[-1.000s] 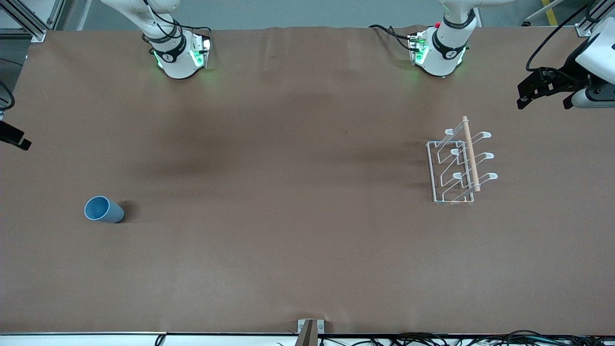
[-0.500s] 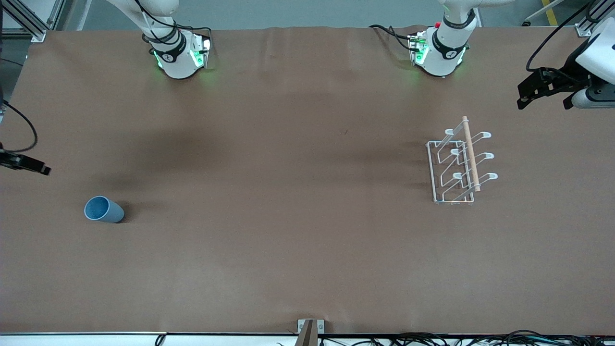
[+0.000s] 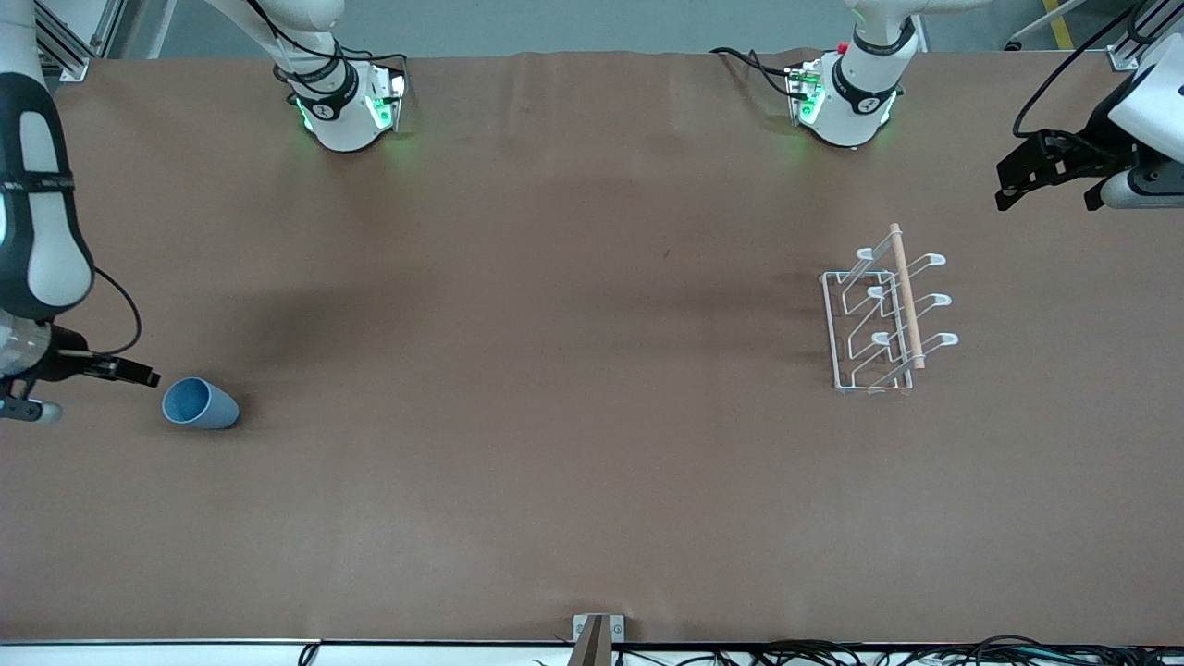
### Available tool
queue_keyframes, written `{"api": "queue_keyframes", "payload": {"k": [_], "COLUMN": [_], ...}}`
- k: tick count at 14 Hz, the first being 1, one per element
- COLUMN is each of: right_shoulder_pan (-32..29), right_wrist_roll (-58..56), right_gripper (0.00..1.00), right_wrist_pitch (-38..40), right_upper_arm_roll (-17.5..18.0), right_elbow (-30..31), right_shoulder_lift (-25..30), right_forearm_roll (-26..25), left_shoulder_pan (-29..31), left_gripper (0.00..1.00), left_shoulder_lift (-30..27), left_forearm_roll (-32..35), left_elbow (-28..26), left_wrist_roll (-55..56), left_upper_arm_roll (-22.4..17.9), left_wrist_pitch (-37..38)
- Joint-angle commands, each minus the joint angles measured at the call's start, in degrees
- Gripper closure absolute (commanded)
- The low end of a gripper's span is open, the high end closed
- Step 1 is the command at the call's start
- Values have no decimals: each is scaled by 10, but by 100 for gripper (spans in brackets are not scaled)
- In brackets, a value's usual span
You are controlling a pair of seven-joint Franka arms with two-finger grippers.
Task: Hang cup on cup holder
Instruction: 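Grasp the blue cup with the right gripper and lift it sideways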
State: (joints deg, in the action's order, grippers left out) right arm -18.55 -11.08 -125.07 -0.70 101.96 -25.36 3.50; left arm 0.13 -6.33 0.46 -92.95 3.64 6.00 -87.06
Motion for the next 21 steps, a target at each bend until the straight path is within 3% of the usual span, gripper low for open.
{"api": "queue_keyframes", "payload": {"k": [1,3,5,8,9,14,18,21], "right_shoulder_pan": [-3,-3,-3,-5,-5,-7,-4,-6], "right_wrist_roll": [-9,-9,-10,-49,-51,-54,-53,-54], "right_gripper": [6,8,20,91,98,100,100,100], "right_wrist_pitch": [-25,-60,-72,-89,-89,-82,-14,76], "right_upper_arm_roll": [14,19,21,21,21,21,25,44], "right_elbow": [-9,-9,-9,-10,-9,-9,-10,-11], "right_shoulder_lift": [-25,-45,-64,-75,-75,-74,-43,-5], "right_forearm_roll": [20,27,25,27,27,27,31,136], "left_shoulder_pan": [1,0,0,-1,0,2,3,3], "left_gripper": [0,0,0,0,0,0,0,0], "left_shoulder_lift": [6,6,6,6,6,9,9,10], "left_forearm_roll": [-7,-7,-7,-12,-14,-19,-19,-19], "left_elbow": [12,13,13,13,13,13,14,17], "left_wrist_roll": [1,1,1,1,2,1,1,1], "left_upper_arm_roll": [2,2,3,3,3,3,3,3], "left_wrist_pitch": [2,2,2,2,2,2,2,2]}}
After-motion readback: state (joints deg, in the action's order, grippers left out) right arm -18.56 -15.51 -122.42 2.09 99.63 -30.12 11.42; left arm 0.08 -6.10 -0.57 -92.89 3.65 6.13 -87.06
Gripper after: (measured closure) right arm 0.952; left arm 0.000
